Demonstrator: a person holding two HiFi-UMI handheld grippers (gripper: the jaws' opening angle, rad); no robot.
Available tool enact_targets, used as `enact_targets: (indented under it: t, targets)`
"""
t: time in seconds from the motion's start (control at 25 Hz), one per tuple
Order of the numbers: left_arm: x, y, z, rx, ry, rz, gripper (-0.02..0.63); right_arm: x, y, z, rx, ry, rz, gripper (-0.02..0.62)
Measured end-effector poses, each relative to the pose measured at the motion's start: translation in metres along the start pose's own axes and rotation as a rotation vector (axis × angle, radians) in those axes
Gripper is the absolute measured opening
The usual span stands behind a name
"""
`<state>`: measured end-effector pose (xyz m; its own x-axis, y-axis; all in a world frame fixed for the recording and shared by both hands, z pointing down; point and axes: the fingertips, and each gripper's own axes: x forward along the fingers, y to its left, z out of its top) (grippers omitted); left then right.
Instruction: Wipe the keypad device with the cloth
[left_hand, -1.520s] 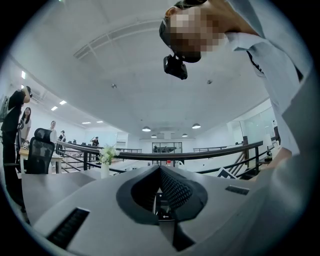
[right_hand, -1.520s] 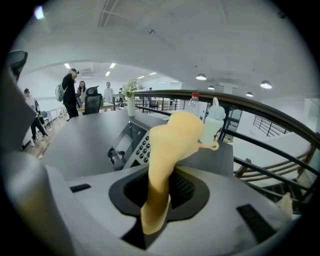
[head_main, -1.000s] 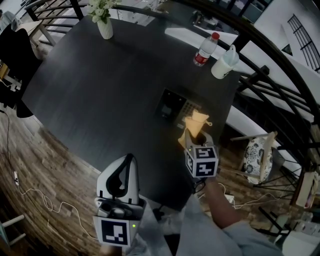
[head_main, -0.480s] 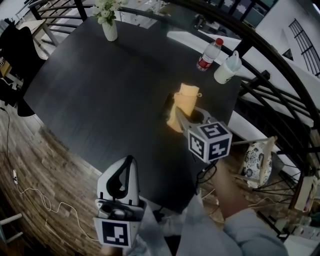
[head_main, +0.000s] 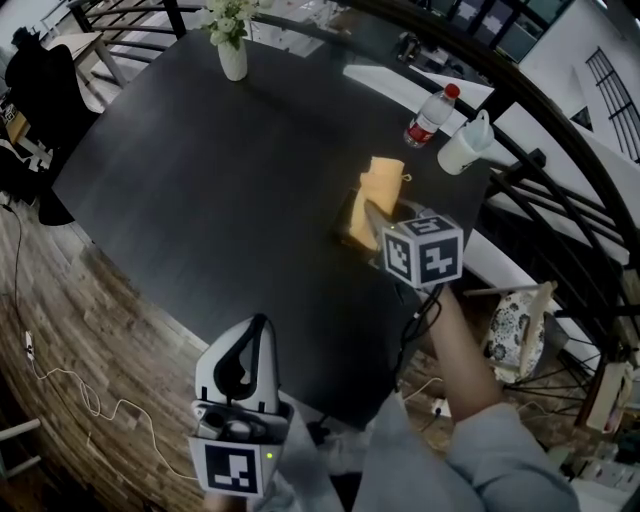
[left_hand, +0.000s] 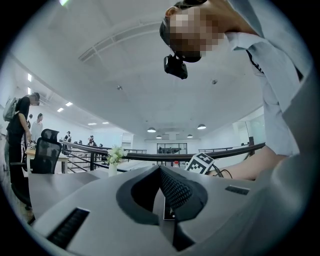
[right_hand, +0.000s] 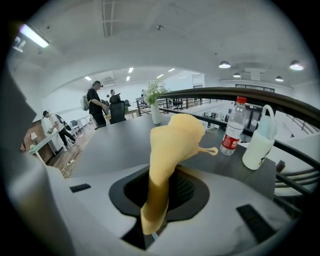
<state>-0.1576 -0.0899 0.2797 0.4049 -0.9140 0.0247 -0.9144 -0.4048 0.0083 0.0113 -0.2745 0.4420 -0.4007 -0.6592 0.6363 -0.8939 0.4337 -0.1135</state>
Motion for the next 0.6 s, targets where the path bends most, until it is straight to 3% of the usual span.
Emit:
enact_targets:
  t: [0.6]
  targets:
    - [0.011, -0.022, 0.005, 0.005, -0.017, -0.072, 0.012, -0.06, -0.058, -0.059, 0.125, -0.011, -0.173, 0.069]
